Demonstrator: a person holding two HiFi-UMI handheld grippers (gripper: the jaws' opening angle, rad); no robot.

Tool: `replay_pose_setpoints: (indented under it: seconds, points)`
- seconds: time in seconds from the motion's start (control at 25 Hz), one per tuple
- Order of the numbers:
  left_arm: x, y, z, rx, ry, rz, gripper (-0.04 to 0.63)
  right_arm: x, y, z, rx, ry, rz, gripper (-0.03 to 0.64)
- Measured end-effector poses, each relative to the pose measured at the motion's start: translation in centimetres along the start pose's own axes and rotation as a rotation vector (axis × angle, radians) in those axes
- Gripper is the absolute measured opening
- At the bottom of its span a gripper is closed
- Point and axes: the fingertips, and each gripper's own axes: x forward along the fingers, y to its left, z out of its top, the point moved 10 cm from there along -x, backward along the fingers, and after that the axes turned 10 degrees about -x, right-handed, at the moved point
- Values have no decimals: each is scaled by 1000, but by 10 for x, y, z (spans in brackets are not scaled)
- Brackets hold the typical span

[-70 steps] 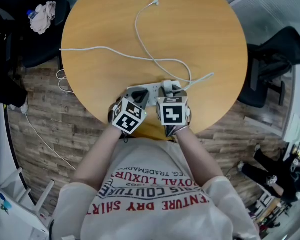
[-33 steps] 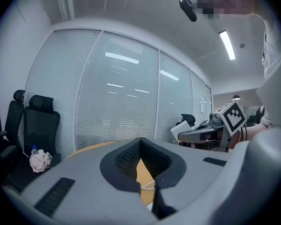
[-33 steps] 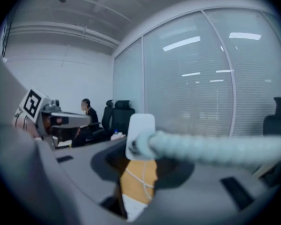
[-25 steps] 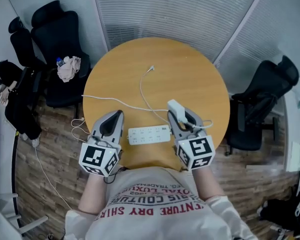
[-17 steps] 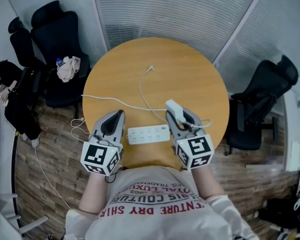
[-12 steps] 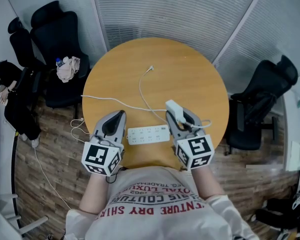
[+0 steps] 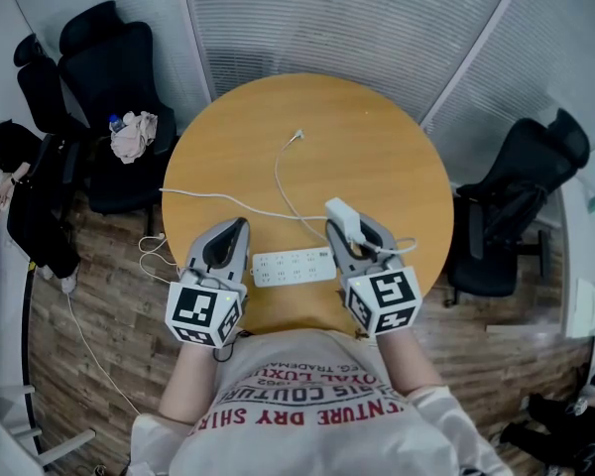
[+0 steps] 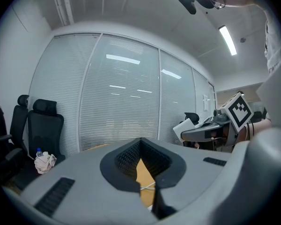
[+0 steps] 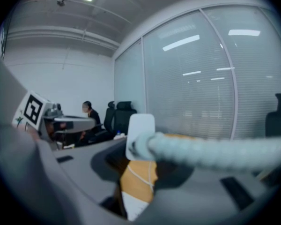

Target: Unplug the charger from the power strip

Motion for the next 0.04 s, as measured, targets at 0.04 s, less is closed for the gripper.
replay_pose_setpoints:
  seconds: [0.04]
  points:
    - [0, -1, 0, 7, -1, 3, 29, 0, 0, 0, 1, -2, -1, 153]
